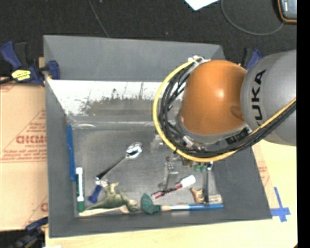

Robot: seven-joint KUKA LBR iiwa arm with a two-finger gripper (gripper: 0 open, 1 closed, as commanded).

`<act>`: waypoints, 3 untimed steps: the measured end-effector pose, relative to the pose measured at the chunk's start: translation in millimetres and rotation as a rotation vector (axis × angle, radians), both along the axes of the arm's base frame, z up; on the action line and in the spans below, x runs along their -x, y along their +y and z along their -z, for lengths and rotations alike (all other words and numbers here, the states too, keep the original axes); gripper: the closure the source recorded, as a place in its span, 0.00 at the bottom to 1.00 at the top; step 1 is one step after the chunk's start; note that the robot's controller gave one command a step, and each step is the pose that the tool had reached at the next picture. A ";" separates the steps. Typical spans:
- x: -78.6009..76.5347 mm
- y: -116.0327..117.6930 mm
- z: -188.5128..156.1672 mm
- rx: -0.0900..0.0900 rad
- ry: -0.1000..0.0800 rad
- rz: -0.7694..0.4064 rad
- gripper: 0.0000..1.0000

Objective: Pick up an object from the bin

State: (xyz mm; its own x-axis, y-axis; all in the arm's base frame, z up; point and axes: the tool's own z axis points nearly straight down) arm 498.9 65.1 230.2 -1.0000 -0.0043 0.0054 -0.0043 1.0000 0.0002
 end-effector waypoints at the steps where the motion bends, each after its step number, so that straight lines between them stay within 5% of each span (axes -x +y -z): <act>1: -1.5 -0.4 -4.2 -0.001 -0.008 0.004 0.00; 2: 13.9 -51.9 117.4 0.000 -0.011 -0.215 0.00; 3: 13.4 -70.8 66.9 0.000 -0.024 -0.200 0.00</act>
Offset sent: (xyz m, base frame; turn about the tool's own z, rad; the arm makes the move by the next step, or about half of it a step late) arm -0.0208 -0.0690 -0.1602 -0.2874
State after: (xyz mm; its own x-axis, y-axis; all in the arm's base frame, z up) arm 485.5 -5.7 163.3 -0.9790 -0.2031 -0.0188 -0.2031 0.9792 -0.0022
